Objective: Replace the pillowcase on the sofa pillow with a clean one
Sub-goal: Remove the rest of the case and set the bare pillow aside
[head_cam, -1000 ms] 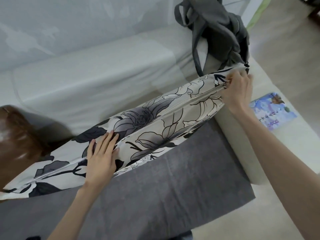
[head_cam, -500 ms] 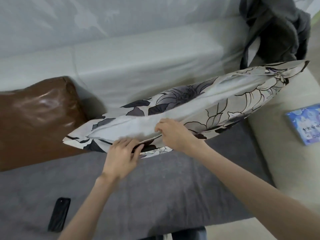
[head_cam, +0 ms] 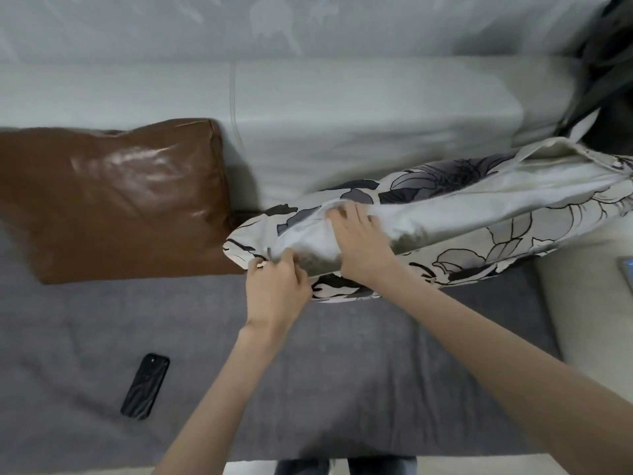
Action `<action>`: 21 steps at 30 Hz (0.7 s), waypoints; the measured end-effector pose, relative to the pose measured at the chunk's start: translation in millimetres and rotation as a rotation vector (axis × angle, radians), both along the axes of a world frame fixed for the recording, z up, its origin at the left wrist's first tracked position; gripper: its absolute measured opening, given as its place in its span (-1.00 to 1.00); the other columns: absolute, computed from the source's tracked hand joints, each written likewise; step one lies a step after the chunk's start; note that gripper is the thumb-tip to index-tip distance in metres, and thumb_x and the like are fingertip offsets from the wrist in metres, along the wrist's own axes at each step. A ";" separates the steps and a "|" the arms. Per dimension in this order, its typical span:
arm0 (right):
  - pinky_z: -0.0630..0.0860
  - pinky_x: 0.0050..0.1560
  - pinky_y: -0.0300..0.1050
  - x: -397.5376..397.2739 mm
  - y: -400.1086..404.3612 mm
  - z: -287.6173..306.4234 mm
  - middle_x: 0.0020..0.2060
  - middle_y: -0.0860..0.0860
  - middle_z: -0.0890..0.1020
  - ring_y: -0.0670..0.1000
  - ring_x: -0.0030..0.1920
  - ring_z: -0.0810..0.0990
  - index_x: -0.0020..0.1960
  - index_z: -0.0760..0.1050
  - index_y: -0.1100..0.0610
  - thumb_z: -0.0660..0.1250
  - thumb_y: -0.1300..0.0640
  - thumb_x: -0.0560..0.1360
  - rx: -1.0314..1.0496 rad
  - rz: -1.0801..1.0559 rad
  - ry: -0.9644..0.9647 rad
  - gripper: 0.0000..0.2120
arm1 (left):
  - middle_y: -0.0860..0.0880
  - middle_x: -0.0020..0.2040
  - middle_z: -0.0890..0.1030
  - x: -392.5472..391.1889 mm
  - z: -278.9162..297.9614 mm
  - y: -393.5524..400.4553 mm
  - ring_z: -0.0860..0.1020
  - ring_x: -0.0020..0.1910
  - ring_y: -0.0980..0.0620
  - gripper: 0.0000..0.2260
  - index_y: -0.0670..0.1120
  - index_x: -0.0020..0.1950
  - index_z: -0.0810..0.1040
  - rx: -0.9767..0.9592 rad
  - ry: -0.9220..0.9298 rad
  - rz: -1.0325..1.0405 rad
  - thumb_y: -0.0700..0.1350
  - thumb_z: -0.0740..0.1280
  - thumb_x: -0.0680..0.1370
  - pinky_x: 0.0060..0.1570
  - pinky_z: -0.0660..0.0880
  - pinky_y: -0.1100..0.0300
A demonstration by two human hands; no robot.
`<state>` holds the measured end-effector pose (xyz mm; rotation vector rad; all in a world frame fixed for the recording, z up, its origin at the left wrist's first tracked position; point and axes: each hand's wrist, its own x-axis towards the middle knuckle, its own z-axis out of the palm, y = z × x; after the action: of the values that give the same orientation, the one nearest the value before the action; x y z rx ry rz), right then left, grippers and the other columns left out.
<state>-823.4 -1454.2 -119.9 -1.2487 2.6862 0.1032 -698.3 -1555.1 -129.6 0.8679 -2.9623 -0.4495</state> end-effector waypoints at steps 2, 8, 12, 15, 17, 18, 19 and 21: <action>0.30 0.23 0.07 7.3 -22.0 0.0 0.29 0.19 0.30 0.19 0.26 0.31 0.34 0.23 0.19 0.43 0.16 0.22 0.002 0.053 0.045 -0.26 | -0.21 -0.34 0.63 1.1 -1.4 -0.6 0.57 -0.31 -0.23 -0.90 -0.17 -0.12 0.53 0.045 -0.084 0.045 -0.18 0.27 0.43 -0.04 0.29 0.06; 0.08 0.44 0.18 23.7 -55.5 -15.9 0.31 0.20 0.34 0.16 0.35 0.29 0.38 0.18 0.27 0.36 0.05 0.31 0.078 0.131 0.025 -0.27 | -0.15 -0.21 0.64 0.4 2.4 -12.1 0.58 -0.19 -0.25 -0.59 -0.18 0.24 0.34 0.085 -0.032 0.044 -0.14 0.27 0.41 -0.09 0.26 0.06; 0.29 0.27 0.07 28.1 -50.5 -26.0 0.28 0.12 0.43 0.15 0.27 0.40 0.41 0.18 0.15 0.37 -0.04 0.33 0.095 0.150 0.006 -0.26 | -0.14 -0.12 0.65 2.1 -1.3 -25.5 0.56 -0.17 -0.20 -0.30 -0.08 0.49 0.11 0.059 -0.172 0.002 -0.26 0.25 0.37 -0.08 0.30 0.08; 0.29 0.31 0.03 30.2 -48.9 -32.2 0.30 0.13 0.44 0.16 0.32 0.39 0.41 0.19 0.15 0.32 0.18 0.36 0.084 0.119 -0.002 -0.35 | -0.08 0.07 0.64 6.1 -6.0 -25.8 0.55 -0.09 -0.15 -0.23 -0.01 0.53 0.03 0.003 -0.184 -0.039 -0.25 0.26 0.36 0.02 0.28 0.06; 0.25 0.34 0.01 32.4 -48.0 -34.7 0.28 0.16 0.48 0.18 0.31 0.41 0.40 0.22 0.19 0.26 0.28 0.39 0.075 0.090 -0.027 -0.41 | -0.08 0.25 0.49 9.5 -10.5 -22.6 0.50 0.14 -0.09 -0.23 -0.06 0.51 0.04 -0.049 -0.203 -0.069 -0.17 0.33 0.36 0.08 0.28 0.02; 0.25 0.34 0.01 33.8 -46.9 -35.3 0.25 0.17 0.51 0.18 0.29 0.44 0.39 0.22 0.20 0.25 0.30 0.40 0.072 0.080 -0.040 -0.43 | -0.09 0.26 0.44 10.2 -12.7 -21.4 0.44 0.19 -0.08 -0.23 -0.08 0.49 0.08 -0.061 -0.212 -0.073 -0.11 0.36 0.35 0.09 0.28 0.01; 0.28 0.32 0.01 35.1 -45.4 -35.4 0.21 0.17 0.54 0.19 0.25 0.49 0.38 0.23 0.19 0.27 0.28 0.40 0.064 0.069 -0.053 -0.44 | -0.08 0.27 0.40 10.1 -15.2 -20.9 0.40 0.22 -0.07 -0.24 -0.08 0.46 0.12 -0.071 -0.213 -0.078 -0.06 0.39 0.34 0.11 0.28 0.00; 0.41 0.20 0.02 36.2 -40.8 -32.3 0.12 0.14 0.61 0.19 0.14 0.58 0.32 0.28 0.14 0.35 0.17 0.40 0.030 0.040 -0.085 -0.48 | -0.07 0.31 0.33 9.8 -19.4 -20.7 0.34 0.28 -0.06 -0.25 -0.07 0.45 0.15 -0.071 -0.212 -0.096 -0.01 0.41 0.33 0.16 0.27 -0.02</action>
<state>-787.2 -1495.0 -152.2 -1.2691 2.5789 0.0939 -688.5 -1575.8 -149.0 0.8162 -3.2009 -0.2676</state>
